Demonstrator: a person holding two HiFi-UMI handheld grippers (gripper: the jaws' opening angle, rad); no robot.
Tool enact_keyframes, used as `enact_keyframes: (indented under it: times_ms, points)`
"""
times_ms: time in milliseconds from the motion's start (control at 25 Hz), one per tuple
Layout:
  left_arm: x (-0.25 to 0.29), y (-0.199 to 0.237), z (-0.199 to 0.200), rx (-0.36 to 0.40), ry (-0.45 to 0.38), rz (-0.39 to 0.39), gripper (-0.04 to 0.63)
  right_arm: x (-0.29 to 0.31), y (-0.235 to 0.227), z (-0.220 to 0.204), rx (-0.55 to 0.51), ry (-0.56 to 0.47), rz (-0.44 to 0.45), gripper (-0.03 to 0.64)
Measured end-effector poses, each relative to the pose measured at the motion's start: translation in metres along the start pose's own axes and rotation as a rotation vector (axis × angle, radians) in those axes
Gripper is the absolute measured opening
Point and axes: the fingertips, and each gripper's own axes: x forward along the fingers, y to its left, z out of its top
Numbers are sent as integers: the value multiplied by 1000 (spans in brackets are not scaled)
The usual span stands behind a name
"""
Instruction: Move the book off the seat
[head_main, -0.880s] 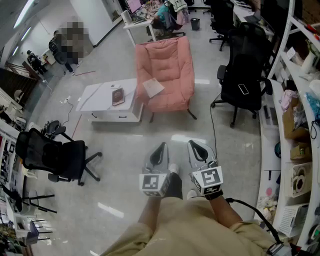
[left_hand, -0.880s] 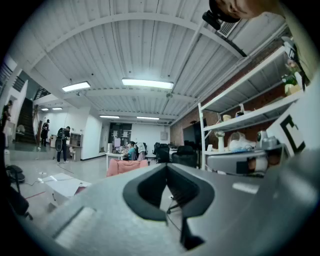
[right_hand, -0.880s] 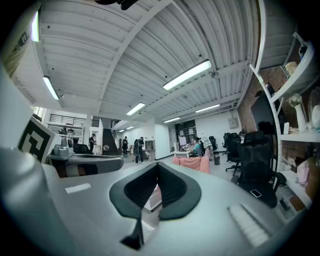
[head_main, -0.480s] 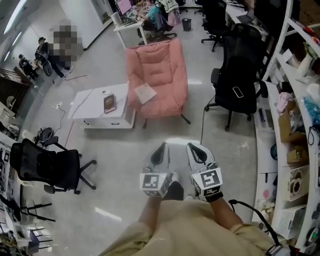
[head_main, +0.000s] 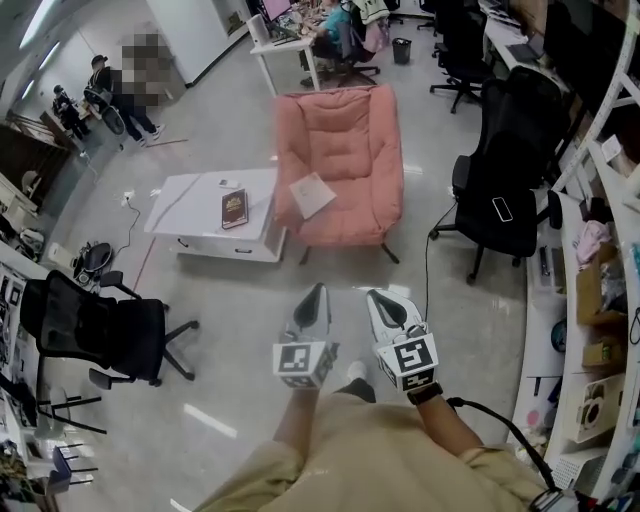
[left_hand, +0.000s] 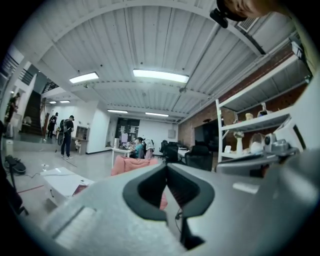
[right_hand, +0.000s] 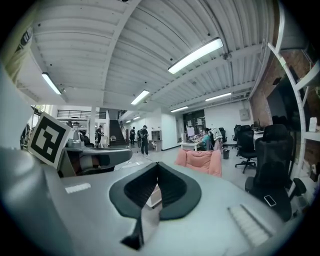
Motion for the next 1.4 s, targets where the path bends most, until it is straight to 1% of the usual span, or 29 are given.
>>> enact_keyframes:
  times_ms: [200, 400, 520, 720, 840, 960, 1120, 1200, 1400]
  points:
    - [46, 46, 13, -26, -13, 12, 3, 62, -21, 17, -12, 3, -9, 6]
    - [95, 92, 16, -51, -40, 10, 3, 124, -43, 28, -28, 23, -26, 6]
    - [122, 112, 19, -69, -44, -1, 3, 155, -59, 35, -21, 40, -46, 6]
    - [154, 136, 24, -79, -38, -10, 3, 192, -76, 45, -16, 31, -72, 6]
    - [169, 144, 15, -94, -30, -12, 3, 208, -83, 42, -11, 44, -74, 6]
    - [186, 146, 11, -92, -17, -13, 3, 220, -94, 41, -1, 49, -63, 6]
    - [220, 143, 9, -77, -5, 1, 3, 240, -126, 40, 13, 49, -41, 6]
    - [238, 141, 7, -64, -4, 21, 3, 251, -144, 39, 19, 45, -18, 6]
    - [294, 140, 10, -56, -7, 106, 3, 288, -197, 49, 11, 31, 76, 6]
